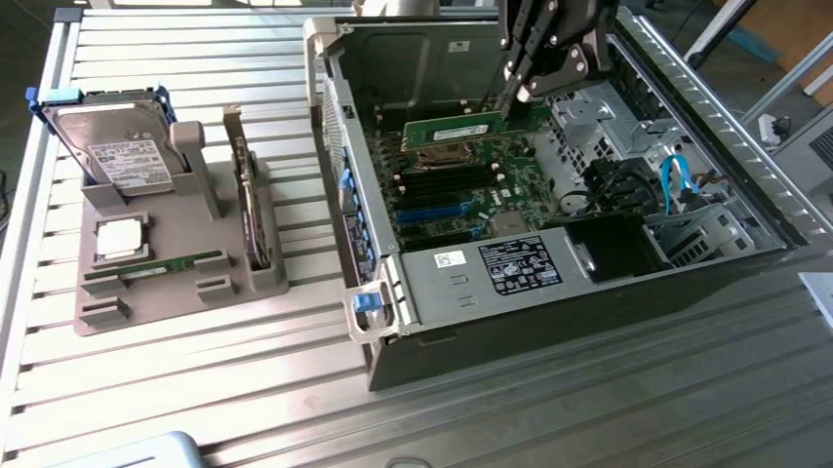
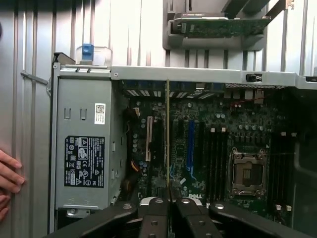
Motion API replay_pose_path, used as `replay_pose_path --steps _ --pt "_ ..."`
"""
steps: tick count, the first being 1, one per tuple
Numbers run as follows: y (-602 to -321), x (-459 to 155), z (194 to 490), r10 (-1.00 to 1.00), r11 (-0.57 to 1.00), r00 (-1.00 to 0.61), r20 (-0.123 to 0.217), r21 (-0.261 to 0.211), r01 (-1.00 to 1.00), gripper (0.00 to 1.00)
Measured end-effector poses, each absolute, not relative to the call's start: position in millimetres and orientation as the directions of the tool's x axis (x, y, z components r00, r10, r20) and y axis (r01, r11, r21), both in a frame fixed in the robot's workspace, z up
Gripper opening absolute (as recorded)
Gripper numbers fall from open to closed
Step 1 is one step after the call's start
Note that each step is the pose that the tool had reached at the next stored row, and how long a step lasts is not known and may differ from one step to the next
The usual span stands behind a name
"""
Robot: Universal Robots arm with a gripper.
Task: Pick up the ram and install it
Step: 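Pick up the ram and move it above insertion slot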
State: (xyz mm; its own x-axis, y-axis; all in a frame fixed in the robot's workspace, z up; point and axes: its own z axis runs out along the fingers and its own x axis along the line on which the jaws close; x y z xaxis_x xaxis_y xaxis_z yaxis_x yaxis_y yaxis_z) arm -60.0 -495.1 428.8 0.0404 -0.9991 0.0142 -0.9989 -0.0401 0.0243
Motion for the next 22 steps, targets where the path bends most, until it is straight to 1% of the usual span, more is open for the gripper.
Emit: replay_pose_path --steps 8,12,22 --pt "-495 -13 429 -0.999 -0.042 0.042 0.014 0.024 -0.999 0.12" --pt "-495 -5 429 -0.999 -0.042 0.042 0.014 0.024 -0.999 0.12" --pt "-457 -5 425 -0.999 -0.042 0.042 0.014 0.024 -0.999 0.12"
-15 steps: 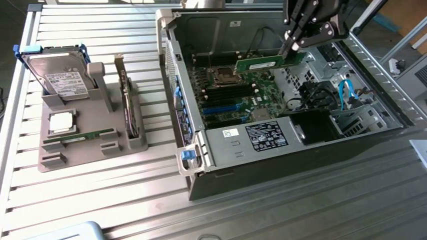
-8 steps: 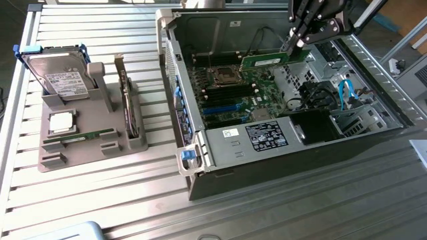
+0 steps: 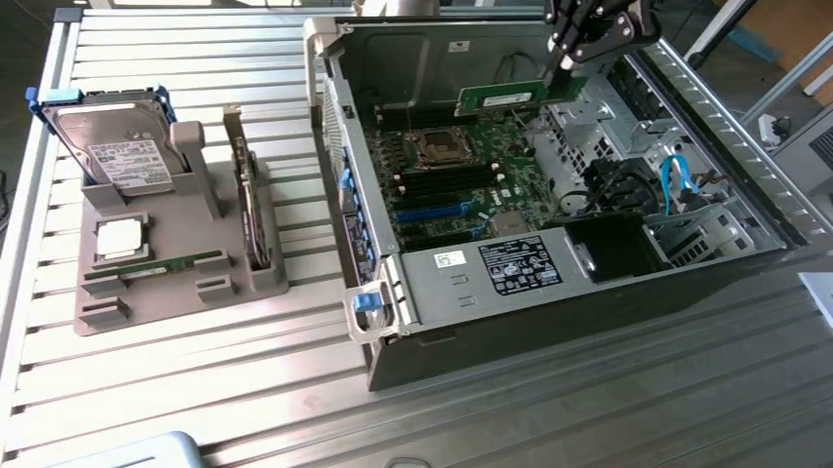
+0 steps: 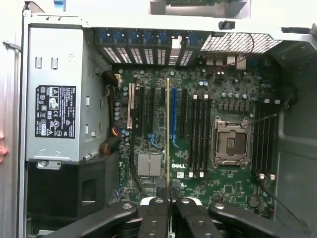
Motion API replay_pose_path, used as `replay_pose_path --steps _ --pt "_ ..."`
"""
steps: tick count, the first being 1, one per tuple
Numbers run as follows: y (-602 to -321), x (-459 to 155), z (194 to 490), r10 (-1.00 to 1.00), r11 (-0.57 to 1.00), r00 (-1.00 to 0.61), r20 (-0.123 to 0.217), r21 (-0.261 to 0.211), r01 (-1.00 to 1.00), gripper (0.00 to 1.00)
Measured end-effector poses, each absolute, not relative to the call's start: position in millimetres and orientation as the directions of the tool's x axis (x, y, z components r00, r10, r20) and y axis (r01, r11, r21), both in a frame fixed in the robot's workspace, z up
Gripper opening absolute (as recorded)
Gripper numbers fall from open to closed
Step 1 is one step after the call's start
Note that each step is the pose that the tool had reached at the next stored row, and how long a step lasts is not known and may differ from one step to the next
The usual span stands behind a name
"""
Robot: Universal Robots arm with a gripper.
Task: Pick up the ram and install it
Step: 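Pick up the ram and move it above insertion slot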
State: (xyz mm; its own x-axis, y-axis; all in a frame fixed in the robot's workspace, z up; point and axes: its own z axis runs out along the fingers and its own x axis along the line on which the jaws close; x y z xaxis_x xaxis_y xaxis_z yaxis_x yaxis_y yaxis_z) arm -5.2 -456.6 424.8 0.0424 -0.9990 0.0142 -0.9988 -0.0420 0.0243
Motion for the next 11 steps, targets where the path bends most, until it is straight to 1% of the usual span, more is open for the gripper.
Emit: replay_pose_path --steps 7,11 --pt "-442 -5 422 -0.999 -0.042 0.042 0.014 0.024 -0.999 0.12" --pt "-440 -5 407 -0.999 -0.042 0.042 0.014 0.024 -0.999 0.12"
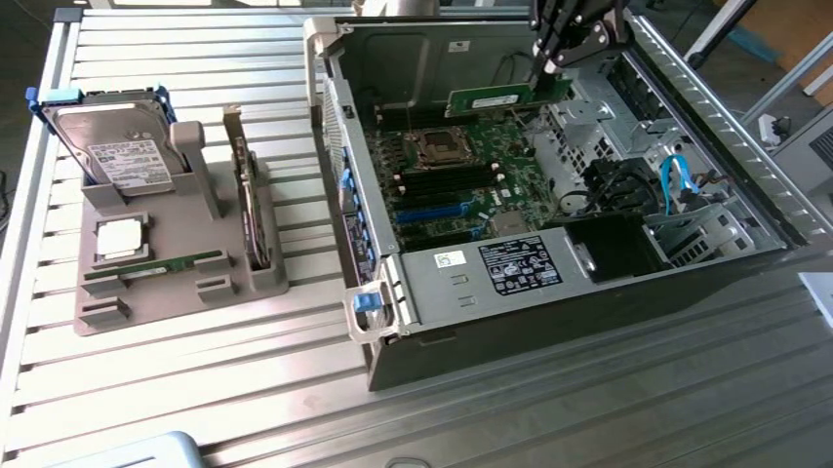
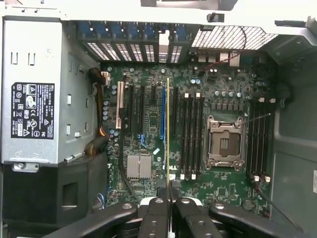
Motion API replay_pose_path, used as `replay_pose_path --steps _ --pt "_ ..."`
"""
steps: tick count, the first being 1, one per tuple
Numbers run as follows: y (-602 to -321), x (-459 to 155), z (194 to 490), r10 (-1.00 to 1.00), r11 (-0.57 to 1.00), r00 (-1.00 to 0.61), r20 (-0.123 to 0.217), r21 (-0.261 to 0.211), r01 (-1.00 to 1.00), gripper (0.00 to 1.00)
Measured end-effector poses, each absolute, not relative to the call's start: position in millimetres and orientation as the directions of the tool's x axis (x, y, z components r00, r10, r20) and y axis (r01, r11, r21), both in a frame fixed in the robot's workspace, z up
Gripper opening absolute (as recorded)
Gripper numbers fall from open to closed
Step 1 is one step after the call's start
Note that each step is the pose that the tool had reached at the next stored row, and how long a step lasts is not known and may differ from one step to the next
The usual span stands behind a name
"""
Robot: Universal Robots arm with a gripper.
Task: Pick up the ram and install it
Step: 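Pick up the ram and move it above insertion slot, then insert the ram into the slot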
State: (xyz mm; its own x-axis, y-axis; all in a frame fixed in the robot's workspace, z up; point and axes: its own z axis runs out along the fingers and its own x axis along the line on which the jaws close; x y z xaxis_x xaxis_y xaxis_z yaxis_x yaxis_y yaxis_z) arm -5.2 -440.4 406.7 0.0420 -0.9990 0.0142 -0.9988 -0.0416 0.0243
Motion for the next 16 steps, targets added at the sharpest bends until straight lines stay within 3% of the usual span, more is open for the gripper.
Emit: replay_pose_path --steps 16 --pt "-436 -5 389 -0.999 -0.042 0.042 0.014 0.024 -0.999 0.12"
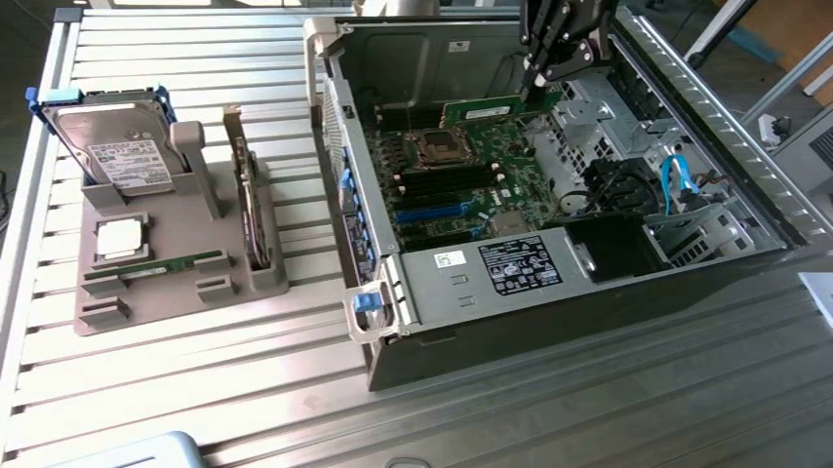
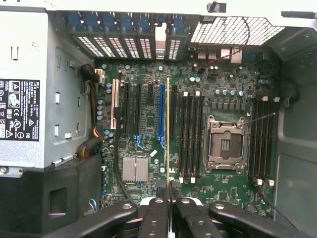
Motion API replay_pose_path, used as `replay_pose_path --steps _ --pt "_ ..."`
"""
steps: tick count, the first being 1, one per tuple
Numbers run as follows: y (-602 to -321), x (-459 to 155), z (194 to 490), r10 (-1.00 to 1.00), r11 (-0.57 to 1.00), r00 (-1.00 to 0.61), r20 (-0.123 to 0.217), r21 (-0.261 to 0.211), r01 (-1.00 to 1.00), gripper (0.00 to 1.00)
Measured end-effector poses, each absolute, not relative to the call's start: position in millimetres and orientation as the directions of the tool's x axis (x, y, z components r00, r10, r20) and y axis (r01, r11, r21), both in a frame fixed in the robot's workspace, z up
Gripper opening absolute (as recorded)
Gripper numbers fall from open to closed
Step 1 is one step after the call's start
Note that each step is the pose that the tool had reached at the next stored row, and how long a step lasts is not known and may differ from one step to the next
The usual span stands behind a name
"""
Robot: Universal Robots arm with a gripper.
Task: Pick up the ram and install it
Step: 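Insert the ram into the slot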
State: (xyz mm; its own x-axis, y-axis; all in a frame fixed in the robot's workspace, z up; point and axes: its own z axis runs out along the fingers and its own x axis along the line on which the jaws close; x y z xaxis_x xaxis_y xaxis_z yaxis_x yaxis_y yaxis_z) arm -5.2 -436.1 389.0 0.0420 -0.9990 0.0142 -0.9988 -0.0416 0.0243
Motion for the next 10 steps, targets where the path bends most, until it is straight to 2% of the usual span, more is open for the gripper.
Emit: replay_pose_path --steps 10 --pt "-429.2 -5.2 388.1 -0.999 -0.042 0.042 0.014 0.024 -0.999 0.12"
